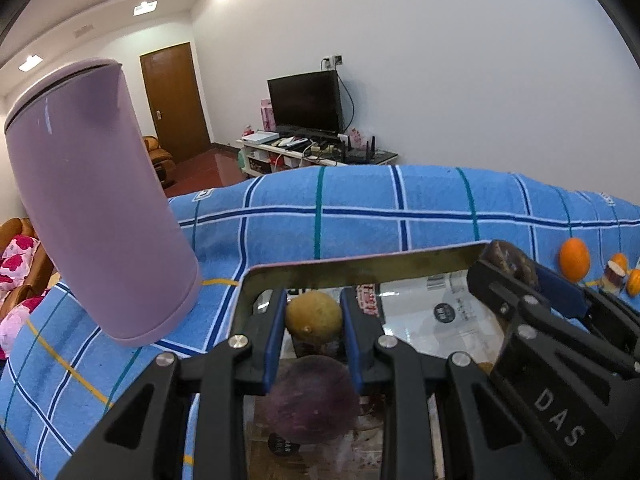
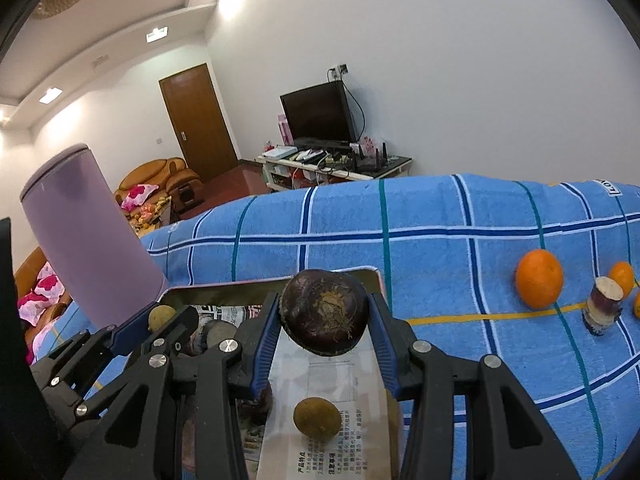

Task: Organize fruits
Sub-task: 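Carry yellow fruit and dark brown fruit over the pink tin box, then open both tools to drop the fruits into the tin box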

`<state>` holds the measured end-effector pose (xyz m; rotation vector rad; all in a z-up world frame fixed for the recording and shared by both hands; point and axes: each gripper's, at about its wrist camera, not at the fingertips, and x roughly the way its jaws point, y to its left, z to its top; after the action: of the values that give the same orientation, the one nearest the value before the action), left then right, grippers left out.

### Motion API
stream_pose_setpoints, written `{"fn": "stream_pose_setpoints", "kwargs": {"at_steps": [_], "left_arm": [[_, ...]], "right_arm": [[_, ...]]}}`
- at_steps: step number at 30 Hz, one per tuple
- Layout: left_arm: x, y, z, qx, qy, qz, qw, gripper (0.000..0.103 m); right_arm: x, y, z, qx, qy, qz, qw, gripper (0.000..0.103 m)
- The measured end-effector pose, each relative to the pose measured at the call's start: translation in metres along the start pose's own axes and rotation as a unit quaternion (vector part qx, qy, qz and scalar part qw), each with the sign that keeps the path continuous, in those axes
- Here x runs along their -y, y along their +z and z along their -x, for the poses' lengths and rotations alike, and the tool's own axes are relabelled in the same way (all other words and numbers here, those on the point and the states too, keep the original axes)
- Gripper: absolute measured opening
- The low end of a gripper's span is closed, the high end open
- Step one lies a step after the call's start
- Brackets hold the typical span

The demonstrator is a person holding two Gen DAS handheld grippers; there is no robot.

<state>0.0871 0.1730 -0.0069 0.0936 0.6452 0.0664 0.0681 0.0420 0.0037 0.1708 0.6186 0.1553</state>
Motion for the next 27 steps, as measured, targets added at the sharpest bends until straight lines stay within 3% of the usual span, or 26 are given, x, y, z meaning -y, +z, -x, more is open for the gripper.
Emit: {"fn": "stream_pose_setpoints", "kwargs": {"at_steps": [11,18,20,21,24,27], "left_arm": [[0.008,-0.005,-0.007,-0.013,0.013,-0.024,0.9995,0.028],[0.008,-0.006,-0.005,-0.011,0.017,-0.022,0.9996,0.031],[0.007,-0.006,-0.004,-0.01,0.021,-0.017,0.9996,0.033],[0.006,-0.005,-0.003,-0.01,0.022,-0.016,0.9996,0.036],[0.004,-0.006,-0.001,-0.008,0.02,-0.007,0.9997,0.063],[0.002,-0.006,0.006,0.011,0.017,0.004,0.9998,0.08]], "right_arm": [[-0.004,-0.003,-0.015,-0.023,-0.007,0.016,1.0,0.046],[-0.002,-0.005,-0.021,-0.037,0.061,0.0,0.997,0.047],[-0.002,-0.005,-0.02,-0.034,0.065,0.0,0.997,0.055],[-0.003,-0.005,-0.018,-0.031,0.07,0.0,0.997,0.057],[-0.004,-0.005,-0.012,-0.017,0.07,0.003,0.997,0.071],[-0.001,-0.005,0.002,0.012,0.072,-0.003,0.997,0.071]]}}
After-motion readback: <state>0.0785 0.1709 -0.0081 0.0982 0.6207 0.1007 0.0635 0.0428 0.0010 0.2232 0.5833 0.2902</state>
